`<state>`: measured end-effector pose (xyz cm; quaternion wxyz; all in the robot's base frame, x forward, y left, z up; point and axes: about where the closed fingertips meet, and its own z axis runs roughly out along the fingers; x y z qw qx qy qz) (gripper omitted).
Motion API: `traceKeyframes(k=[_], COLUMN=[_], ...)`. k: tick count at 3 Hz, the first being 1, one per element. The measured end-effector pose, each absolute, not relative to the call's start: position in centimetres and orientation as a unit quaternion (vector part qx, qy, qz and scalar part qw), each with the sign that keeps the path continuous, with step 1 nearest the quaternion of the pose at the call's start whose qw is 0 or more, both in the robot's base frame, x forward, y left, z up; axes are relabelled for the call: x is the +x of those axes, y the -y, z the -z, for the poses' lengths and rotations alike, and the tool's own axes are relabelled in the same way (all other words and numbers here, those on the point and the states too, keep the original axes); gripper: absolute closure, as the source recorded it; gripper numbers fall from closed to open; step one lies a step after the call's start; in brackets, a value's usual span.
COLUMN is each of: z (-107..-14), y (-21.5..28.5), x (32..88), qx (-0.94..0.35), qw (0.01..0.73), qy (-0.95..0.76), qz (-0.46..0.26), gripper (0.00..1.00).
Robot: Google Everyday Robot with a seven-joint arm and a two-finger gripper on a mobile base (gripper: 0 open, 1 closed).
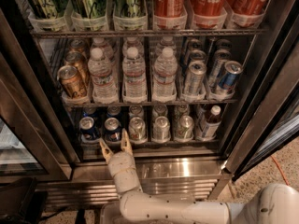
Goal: Pick pepsi can from bottom shelf of fridge
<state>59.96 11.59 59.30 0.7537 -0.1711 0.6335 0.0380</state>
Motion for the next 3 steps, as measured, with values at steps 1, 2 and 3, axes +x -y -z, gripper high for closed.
traceKeyframes(k=[1,2,3], z=[-59.84,-59.81,-59.61], y=[-12.41,-12.39,-12.18], x=[60.85,61.11,61.59], qx=[-0.167,-0.165,-0.16], qw=[0.754,0.753,0.751], qy=[-0.633,-0.635,-0.638], qz=[-0.054,-0.054,-0.051], gripper=[0.36,0.36,0.36])
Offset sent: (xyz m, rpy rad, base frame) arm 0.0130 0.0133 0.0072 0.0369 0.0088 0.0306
